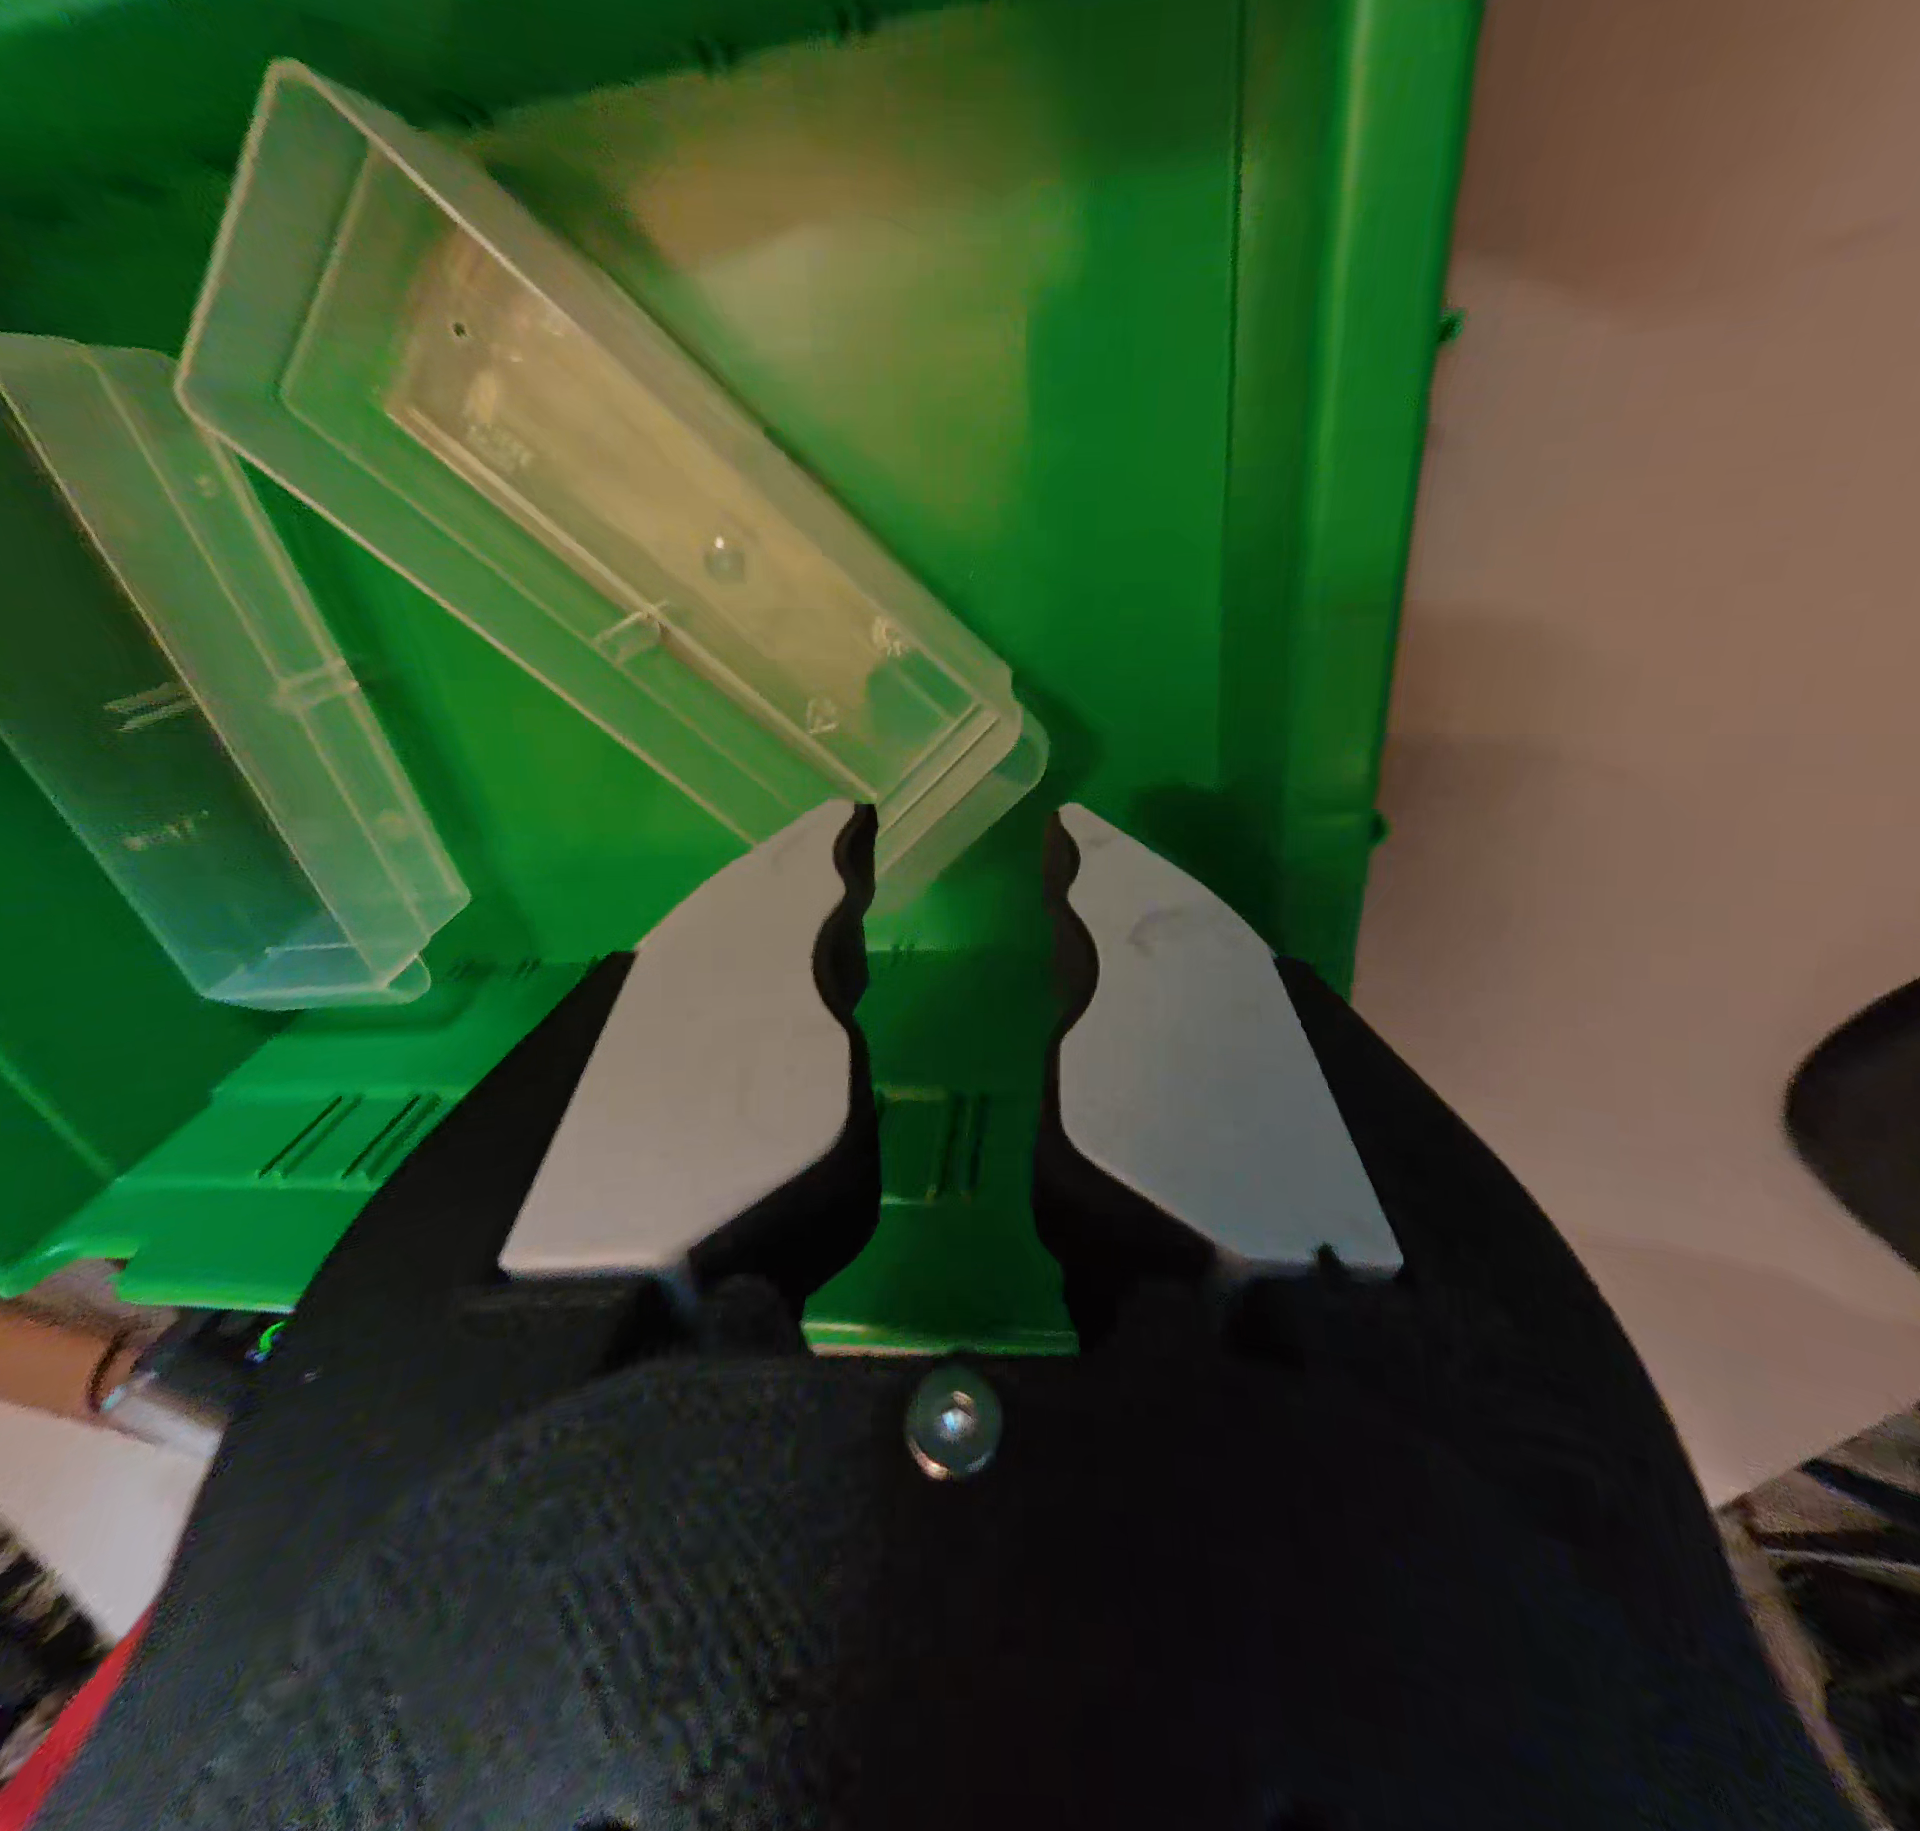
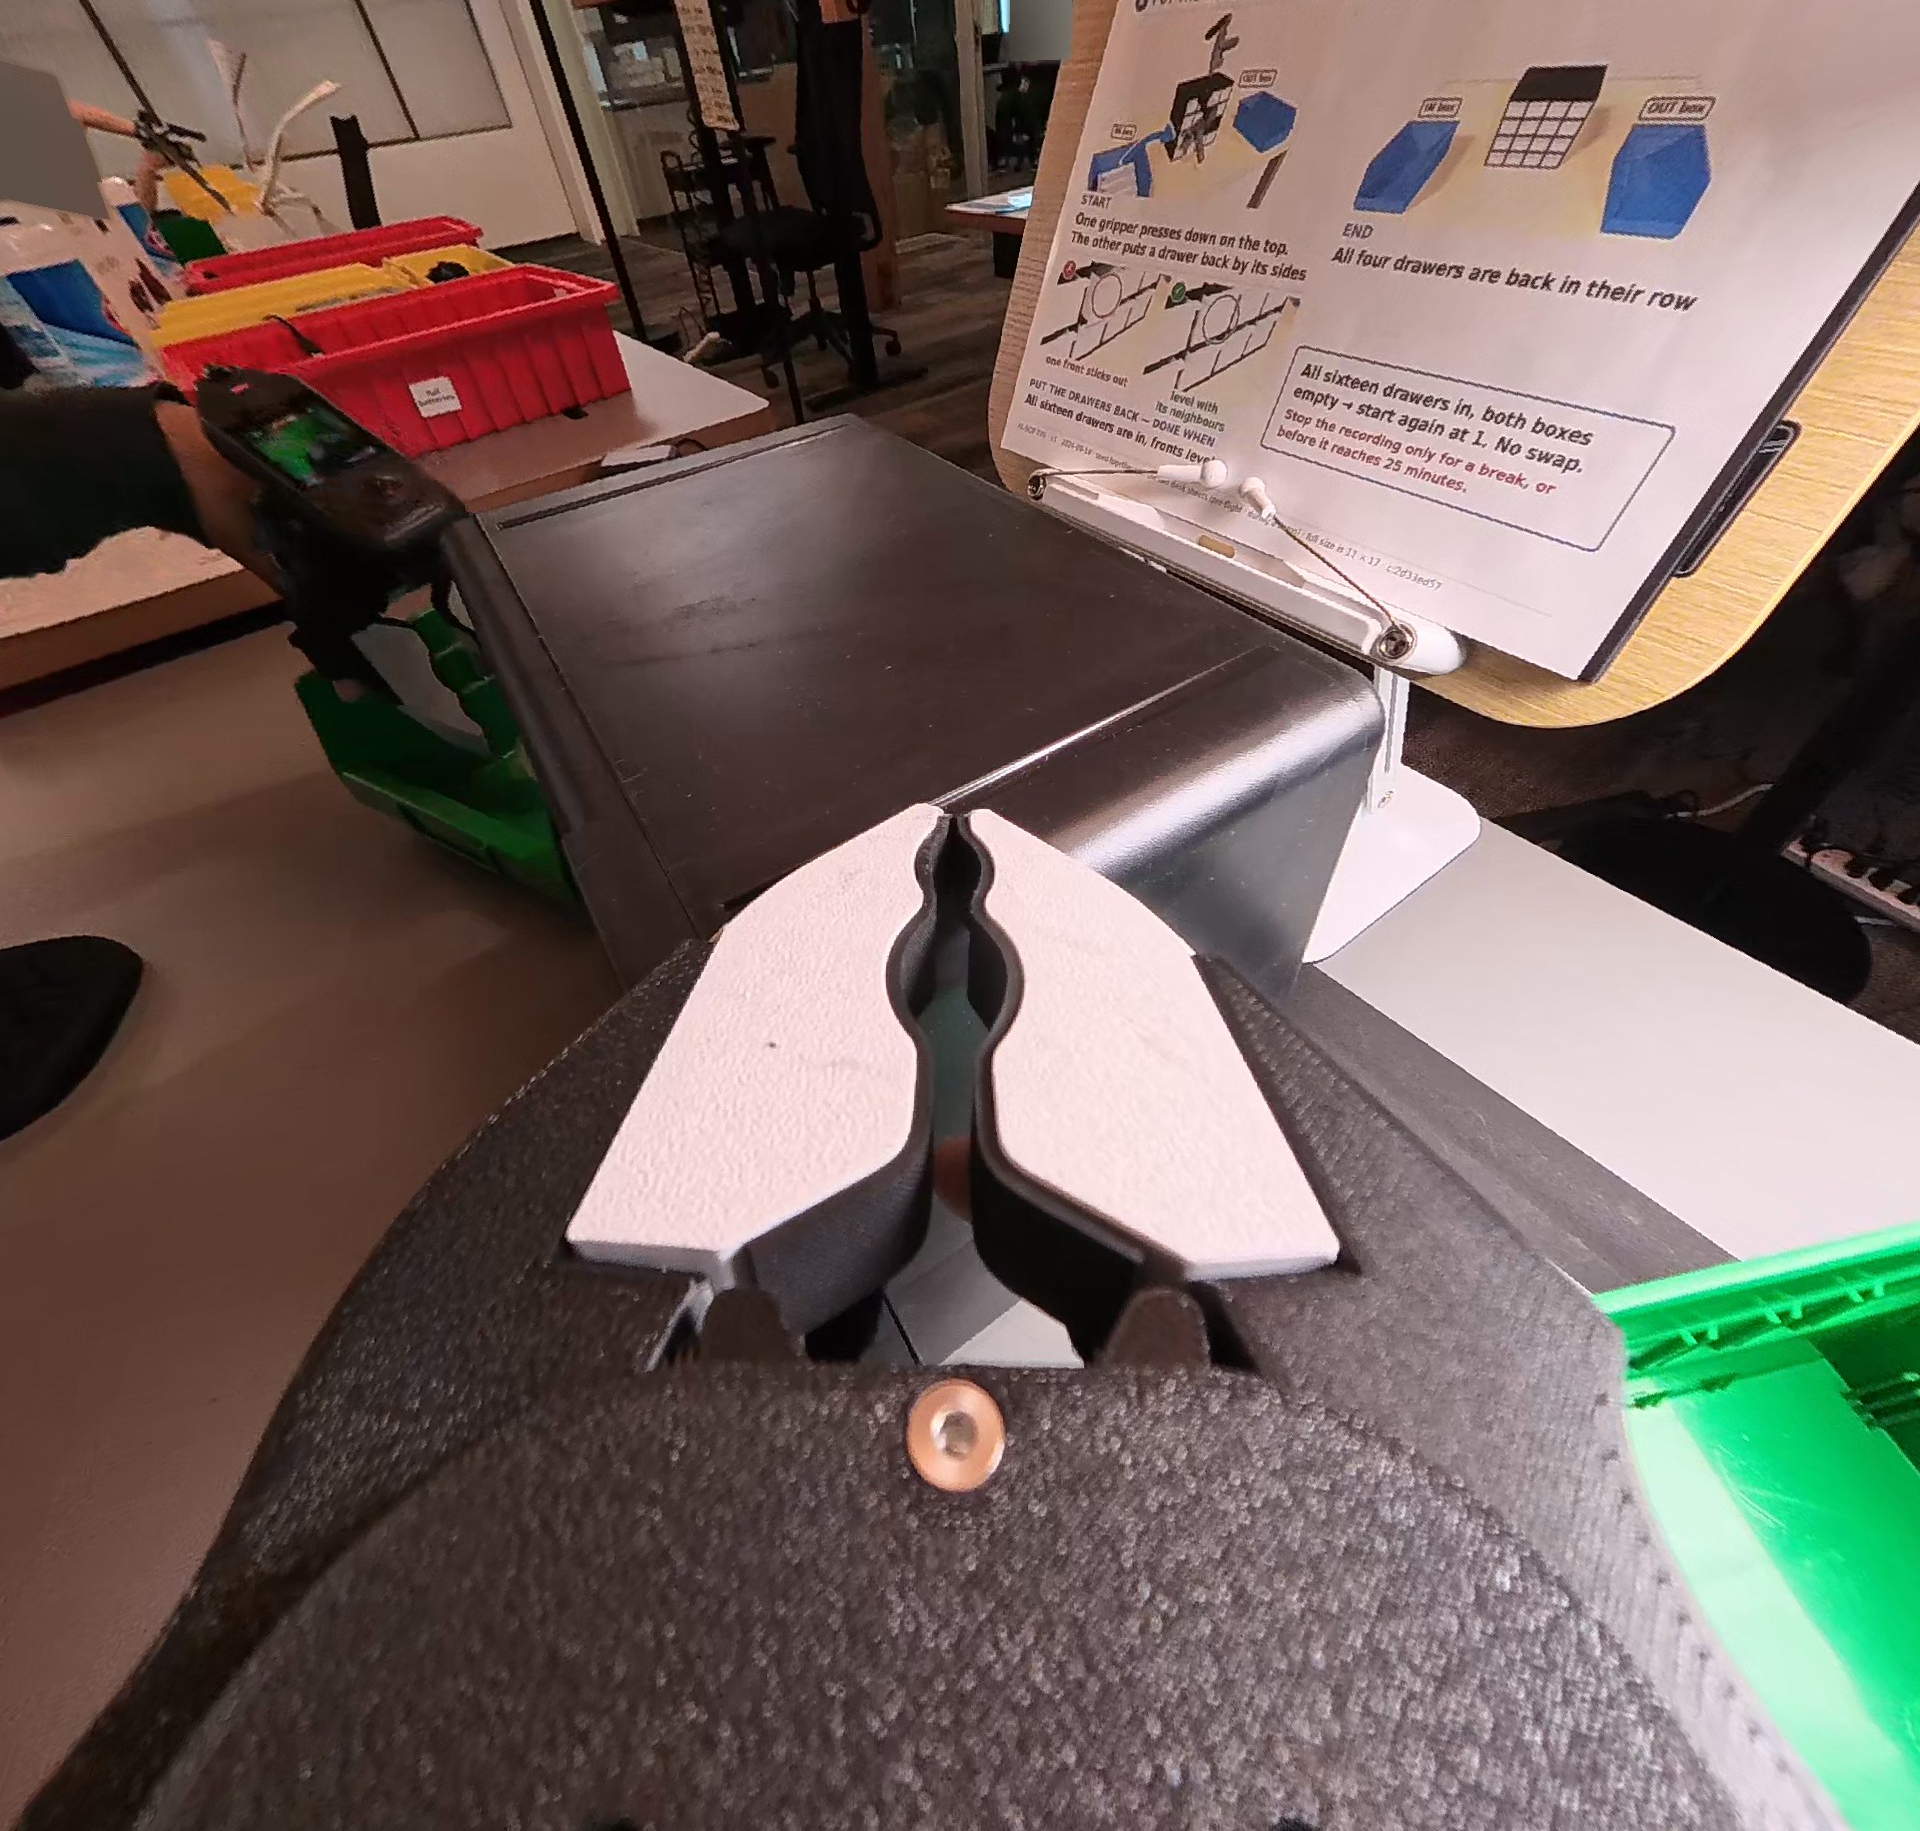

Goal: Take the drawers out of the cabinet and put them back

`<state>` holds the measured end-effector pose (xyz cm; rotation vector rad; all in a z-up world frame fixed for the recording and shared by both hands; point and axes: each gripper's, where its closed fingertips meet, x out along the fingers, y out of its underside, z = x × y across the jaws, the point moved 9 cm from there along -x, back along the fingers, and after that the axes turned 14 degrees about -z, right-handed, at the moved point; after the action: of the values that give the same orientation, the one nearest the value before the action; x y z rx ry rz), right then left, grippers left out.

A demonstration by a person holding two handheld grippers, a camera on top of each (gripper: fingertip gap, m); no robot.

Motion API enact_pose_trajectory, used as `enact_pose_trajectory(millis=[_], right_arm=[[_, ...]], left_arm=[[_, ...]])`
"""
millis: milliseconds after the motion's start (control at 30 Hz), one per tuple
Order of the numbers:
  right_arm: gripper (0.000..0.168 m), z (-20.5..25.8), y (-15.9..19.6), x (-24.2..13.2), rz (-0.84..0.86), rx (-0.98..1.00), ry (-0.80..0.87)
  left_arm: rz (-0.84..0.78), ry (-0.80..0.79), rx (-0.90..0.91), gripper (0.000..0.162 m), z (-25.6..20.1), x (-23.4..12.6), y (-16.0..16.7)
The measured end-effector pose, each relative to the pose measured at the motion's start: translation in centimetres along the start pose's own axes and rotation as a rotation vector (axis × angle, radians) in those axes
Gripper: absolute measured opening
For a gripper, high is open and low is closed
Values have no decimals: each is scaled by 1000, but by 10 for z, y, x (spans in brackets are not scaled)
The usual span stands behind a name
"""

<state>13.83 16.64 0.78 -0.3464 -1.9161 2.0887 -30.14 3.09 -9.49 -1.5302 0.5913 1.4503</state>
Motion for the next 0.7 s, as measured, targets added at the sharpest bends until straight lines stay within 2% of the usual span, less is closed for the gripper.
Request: enact_pose_trajectory(millis=[33, 200, 367, 700], right_arm=[[0, 0, 0, 0, 0, 0, 0], [0, 0, 0, 0, -3, 4, 0], [0, -1, 1, 0, -7, 10, -4], [0, 0, 0, 0, -4, 1, 1]], left_arm=[[19, -13, 21, 31, -1, 3, 3], [98, -69, 113, 24, -6, 19, 12], [95, -109, 155, 20, -10, 21, 11], [-35, -131, 130, 17, -30, -12, -2]])
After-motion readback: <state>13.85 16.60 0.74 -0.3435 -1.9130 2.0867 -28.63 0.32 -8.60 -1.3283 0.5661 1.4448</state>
